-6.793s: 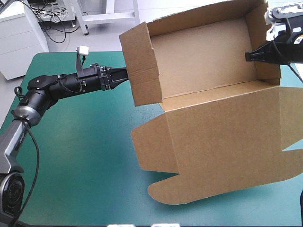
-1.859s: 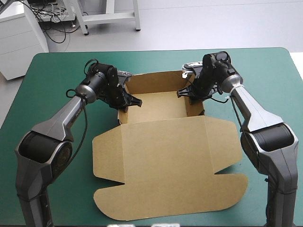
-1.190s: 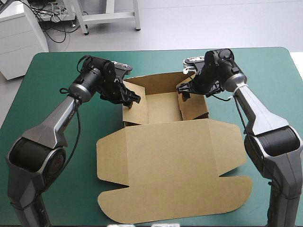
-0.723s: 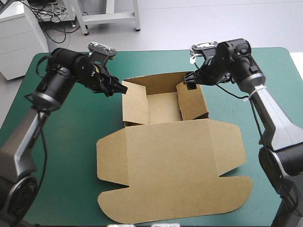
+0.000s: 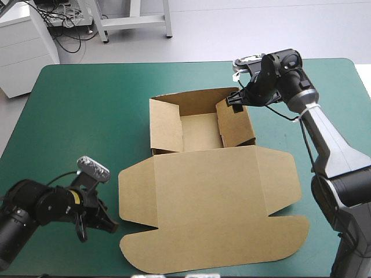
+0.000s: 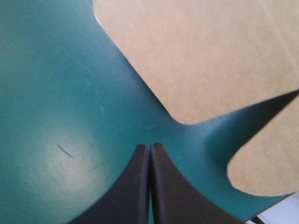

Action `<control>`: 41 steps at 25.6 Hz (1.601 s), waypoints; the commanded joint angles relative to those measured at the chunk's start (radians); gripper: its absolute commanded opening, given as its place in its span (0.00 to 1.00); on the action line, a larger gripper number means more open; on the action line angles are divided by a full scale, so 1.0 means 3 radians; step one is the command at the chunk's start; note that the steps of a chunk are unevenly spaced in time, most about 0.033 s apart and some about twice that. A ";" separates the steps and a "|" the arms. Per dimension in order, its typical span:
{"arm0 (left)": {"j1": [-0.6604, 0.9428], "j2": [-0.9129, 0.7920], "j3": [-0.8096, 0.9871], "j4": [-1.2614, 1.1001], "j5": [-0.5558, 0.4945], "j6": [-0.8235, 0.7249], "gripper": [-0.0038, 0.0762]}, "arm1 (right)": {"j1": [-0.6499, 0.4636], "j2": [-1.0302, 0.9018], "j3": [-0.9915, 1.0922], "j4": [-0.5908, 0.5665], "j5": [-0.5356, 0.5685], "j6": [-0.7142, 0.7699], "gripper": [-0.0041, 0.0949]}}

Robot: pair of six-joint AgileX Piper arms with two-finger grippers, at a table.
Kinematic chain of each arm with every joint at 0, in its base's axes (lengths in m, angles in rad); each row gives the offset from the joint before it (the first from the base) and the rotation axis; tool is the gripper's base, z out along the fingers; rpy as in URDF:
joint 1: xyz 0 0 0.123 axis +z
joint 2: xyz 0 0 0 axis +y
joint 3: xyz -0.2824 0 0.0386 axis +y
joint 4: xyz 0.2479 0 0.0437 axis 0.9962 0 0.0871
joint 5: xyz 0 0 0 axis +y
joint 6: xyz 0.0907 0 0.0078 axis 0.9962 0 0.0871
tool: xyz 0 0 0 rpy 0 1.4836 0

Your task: Fold the box

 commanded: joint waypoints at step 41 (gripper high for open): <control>-0.0014 -0.1239 0.1071 -0.0483 -0.0362 -0.0085 0.01 | -0.0413 0.0518 -0.1107 -0.0717 0.0013 -0.0288 0.02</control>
